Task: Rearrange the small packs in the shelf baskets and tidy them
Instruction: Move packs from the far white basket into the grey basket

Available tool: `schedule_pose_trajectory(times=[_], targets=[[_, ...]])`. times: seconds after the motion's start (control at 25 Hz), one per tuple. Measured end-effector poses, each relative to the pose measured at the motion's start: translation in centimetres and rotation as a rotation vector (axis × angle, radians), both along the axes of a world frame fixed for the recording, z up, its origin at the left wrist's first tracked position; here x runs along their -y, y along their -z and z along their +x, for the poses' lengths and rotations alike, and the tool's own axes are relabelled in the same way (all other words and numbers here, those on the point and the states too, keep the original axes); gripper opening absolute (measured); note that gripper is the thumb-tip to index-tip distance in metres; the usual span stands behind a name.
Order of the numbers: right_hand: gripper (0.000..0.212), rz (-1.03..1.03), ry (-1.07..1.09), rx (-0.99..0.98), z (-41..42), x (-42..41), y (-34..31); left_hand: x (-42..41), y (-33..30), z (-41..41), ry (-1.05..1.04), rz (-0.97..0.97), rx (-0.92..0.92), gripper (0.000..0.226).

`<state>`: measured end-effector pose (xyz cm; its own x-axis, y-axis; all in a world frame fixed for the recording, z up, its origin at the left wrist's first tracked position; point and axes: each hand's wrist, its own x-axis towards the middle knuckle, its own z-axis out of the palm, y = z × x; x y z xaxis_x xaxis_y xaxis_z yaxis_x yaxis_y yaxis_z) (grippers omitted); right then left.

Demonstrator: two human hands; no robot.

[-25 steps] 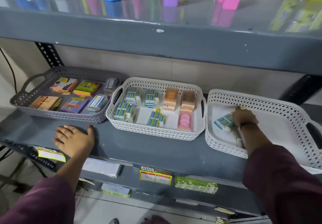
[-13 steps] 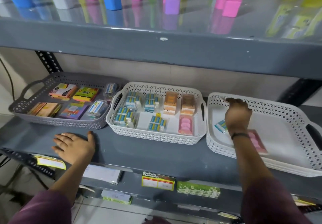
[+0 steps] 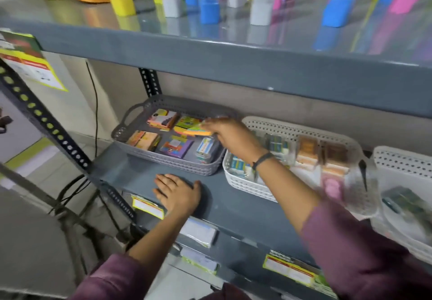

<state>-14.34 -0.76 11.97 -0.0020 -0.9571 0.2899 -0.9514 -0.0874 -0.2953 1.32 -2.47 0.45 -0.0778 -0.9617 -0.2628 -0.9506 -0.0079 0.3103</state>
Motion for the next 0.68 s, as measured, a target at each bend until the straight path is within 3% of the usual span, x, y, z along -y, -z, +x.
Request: schedule_pose_trajectory(times=[0.24, 0.44, 0.68], targets=[[0.029, 0.230, -0.012, -0.347, 6.0, 9.0, 2.8, 0.5, 0.0, 0.1, 0.054, 0.056, 0.024, 0.093], [0.026, 0.481, 0.088, -0.190, 6.6, 11.0, 5.2, 0.8, 0.1, 0.1, 0.075, 0.070, 0.029, 0.093], [0.045, 0.306, 0.171, 0.134, 5.1, 5.9, 2.9, 0.5, -0.1, -0.1, 0.072, 0.072, 0.030, 0.091]])
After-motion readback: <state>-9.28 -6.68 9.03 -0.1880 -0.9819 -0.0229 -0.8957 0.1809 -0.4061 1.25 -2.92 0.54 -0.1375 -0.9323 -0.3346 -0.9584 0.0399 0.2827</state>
